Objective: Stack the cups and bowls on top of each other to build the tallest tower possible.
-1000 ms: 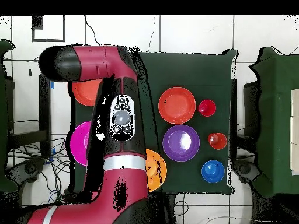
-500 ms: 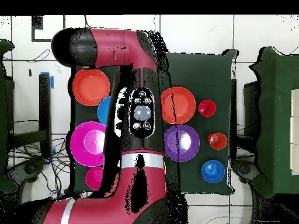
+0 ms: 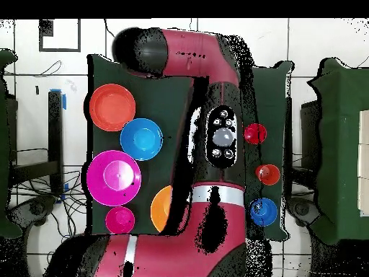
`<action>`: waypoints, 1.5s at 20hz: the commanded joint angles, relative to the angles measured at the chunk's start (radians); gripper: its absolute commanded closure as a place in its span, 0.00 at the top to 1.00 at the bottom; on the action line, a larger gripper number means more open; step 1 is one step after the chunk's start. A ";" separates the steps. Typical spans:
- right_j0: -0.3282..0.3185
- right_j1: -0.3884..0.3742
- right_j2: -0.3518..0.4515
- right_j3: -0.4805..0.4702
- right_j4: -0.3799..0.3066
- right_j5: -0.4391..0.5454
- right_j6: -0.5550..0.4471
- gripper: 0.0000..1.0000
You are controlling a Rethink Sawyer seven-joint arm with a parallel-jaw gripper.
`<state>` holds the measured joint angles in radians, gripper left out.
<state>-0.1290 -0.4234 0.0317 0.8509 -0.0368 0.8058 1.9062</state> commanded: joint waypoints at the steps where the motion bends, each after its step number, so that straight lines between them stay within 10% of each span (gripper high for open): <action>1: -0.049 0.044 0.158 0.018 -0.104 0.061 -0.413 1.00; 30: -0.021 -0.003 0.192 0.254 -0.100 -0.071 -0.158 1.00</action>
<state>-0.1666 -0.4197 0.1313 0.9623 -0.0962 0.8054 1.8174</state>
